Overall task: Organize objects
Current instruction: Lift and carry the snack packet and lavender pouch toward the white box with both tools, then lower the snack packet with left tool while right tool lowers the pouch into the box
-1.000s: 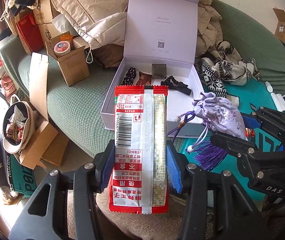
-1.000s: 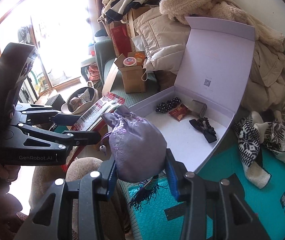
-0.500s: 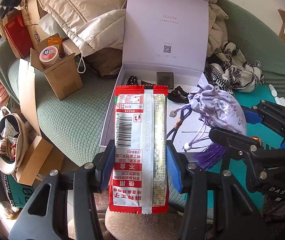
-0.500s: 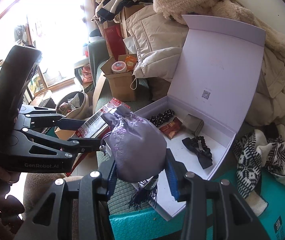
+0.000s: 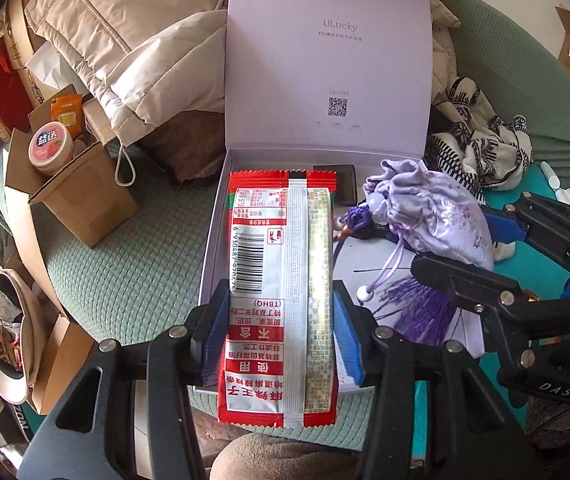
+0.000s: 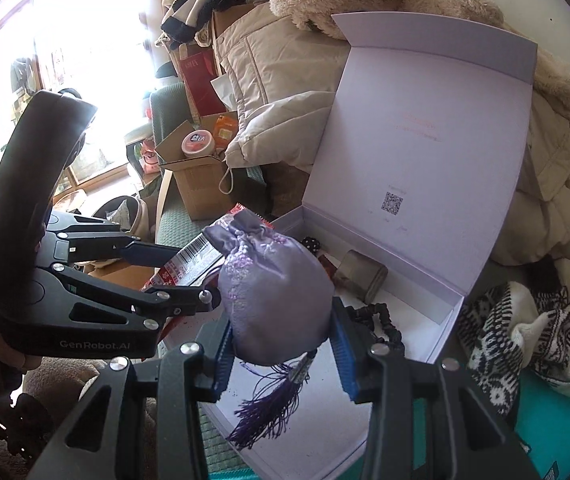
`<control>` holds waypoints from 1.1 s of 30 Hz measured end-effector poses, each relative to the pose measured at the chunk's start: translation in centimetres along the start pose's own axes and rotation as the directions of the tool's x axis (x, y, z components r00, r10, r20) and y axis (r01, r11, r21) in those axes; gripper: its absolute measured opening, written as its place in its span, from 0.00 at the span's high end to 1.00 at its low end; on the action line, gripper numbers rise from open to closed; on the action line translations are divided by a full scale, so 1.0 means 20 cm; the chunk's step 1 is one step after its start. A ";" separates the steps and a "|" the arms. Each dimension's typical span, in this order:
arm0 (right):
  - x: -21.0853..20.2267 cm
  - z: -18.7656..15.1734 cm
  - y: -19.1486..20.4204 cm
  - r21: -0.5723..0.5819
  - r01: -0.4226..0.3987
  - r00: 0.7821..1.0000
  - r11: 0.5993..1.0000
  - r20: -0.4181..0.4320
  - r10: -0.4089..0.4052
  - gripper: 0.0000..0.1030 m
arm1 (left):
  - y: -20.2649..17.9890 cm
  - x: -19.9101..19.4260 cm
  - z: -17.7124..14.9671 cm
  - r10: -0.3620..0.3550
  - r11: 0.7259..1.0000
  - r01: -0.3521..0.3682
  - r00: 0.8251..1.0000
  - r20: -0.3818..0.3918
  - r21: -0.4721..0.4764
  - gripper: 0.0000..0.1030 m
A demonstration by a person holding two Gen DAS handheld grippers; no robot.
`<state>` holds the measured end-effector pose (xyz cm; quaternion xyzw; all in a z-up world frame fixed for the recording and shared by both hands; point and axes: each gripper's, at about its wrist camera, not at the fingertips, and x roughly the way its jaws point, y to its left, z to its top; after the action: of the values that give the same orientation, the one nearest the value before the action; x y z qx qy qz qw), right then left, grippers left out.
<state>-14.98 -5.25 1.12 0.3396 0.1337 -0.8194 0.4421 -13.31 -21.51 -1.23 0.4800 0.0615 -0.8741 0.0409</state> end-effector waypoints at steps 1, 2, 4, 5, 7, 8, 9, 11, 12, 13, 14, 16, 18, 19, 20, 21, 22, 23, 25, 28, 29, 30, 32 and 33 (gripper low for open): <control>0.01 0.00 -0.01 0.001 0.005 1.000 1.000 0.001 -0.005 0.59 | 0.00 0.02 0.02 -0.003 1.000 0.003 1.000 -0.002 0.005 0.55; 0.02 0.01 -0.02 0.002 0.010 1.000 1.000 0.001 -0.010 0.59 | 0.00 0.04 0.03 -0.005 1.000 0.005 1.000 -0.003 0.008 0.55; 0.04 0.03 -0.04 0.004 0.020 1.000 1.000 0.000 -0.020 0.59 | 0.01 0.08 0.06 -0.012 1.000 0.012 1.000 -0.004 0.016 0.55; 0.05 0.03 -0.05 0.004 0.025 1.000 1.000 0.000 -0.025 0.59 | 0.01 0.09 0.08 -0.014 1.000 0.014 1.000 -0.004 0.021 0.55; 0.07 0.05 -0.07 0.003 0.034 0.999 0.999 0.001 -0.034 0.59 | 0.01 0.13 0.11 -0.018 0.999 0.018 1.000 -0.004 0.029 0.55; 0.07 0.05 -0.08 0.002 0.038 0.999 0.999 0.002 -0.038 0.59 | 0.01 0.14 0.13 -0.021 0.999 0.021 1.000 -0.003 0.033 0.55; 0.08 0.06 -0.09 0.001 0.043 0.999 0.999 0.003 -0.043 0.59 | 0.01 0.16 0.14 -0.023 0.999 0.023 1.000 -0.001 0.038 0.55; 0.09 0.08 -0.11 -0.001 0.052 0.999 0.999 0.006 -0.052 0.59 | 0.00 0.19 0.18 -0.027 0.998 0.027 1.000 0.000 0.050 0.55; 0.10 0.08 -0.12 0.000 0.057 0.998 0.998 0.007 -0.057 0.59 | 0.00 0.20 0.19 -0.029 0.998 0.029 1.000 0.002 0.057 0.55; 0.11 0.09 -0.13 0.000 0.063 0.998 0.998 0.008 -0.063 0.59 | 0.00 0.22 0.21 -0.030 0.997 0.030 1.000 0.002 0.065 0.55; 0.12 0.10 -0.14 0.000 0.069 0.998 0.998 0.010 -0.069 0.59 | 0.00 0.23 0.23 -0.031 0.997 0.031 1.000 0.003 0.072 0.55; 0.13 0.12 -0.16 -0.003 0.079 0.997 0.997 0.015 -0.079 0.59 | -0.01 0.26 0.27 -0.031 0.996 0.031 1.000 0.004 0.085 0.55; 0.15 0.14 -0.17 -0.011 0.091 0.996 0.996 0.018 -0.090 0.59 | -0.01 0.28 0.30 -0.032 0.995 0.031 0.999 0.008 0.095 0.55; 0.16 0.15 -0.17 -0.016 0.095 0.995 0.995 0.018 -0.095 0.59 | -0.01 0.30 0.32 -0.033 0.995 0.032 0.999 0.009 0.099 0.55; 0.17 0.16 -0.18 -0.021 0.101 0.995 0.995 0.017 -0.100 0.59 | -0.01 0.31 0.33 -0.035 0.994 0.034 0.999 0.010 0.103 0.55; 0.18 0.16 -0.19 -0.026 0.105 0.994 0.994 0.016 -0.104 0.59 | -0.01 0.32 0.35 -0.036 0.994 0.035 0.999 0.011 0.107 0.55; 0.19 0.17 -0.19 -0.032 0.108 0.994 0.994 0.016 -0.107 0.59 | -0.01 0.33 0.36 -0.038 0.993 0.037 0.999 0.012 0.110 0.55; 0.20 0.18 -0.19 -0.036 0.111 0.994 0.993 0.016 -0.111 0.59 | 0.00 0.35 0.37 -0.042 0.993 0.040 0.999 0.013 0.113 0.55; 0.21 0.19 -0.21 -0.040 0.115 0.993 0.993 0.014 -0.115 0.59 | 0.00 0.37 0.39 -0.046 0.992 0.044 0.999 0.013 0.120 0.55; 0.26 0.19 -0.23 -0.037 0.118 0.993 0.992 0.005 -0.118 0.59 | 0.00 0.43 0.41 -0.050 0.991 0.049 0.999 0.003 0.126 0.55; 0.27 0.19 -0.23 -0.036 0.118 0.993 0.992 0.000 -0.118 0.59 | 0.00 0.44 0.42 -0.052 0.990 0.052 0.999 -0.001 0.128 0.55; 0.28 0.18 -0.24 -0.036 0.121 0.993 0.992 -0.005 -0.122 0.59 | 0.00 0.46 0.42 -0.054 0.990 0.055 0.999 -0.007 0.131 0.55; 0.31 0.17 -0.25 -0.035 0.125 0.992 0.992 -0.016 -0.126 0.59 | -0.01 0.50 0.42 -0.060 0.989 0.062 0.998 -0.019 0.134 0.55; 0.32 0.17 -0.25 -0.033 0.126 0.992 0.992 -0.022 -0.127 0.59 | -0.01 0.52 0.42 -0.063 0.989 0.066 0.998 -0.026 0.135 0.55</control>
<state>-22.97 -8.12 -1.11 0.3332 0.1730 -0.8394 0.3931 -25.81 -22.62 -5.52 0.4888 0.0179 -0.8719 -0.0206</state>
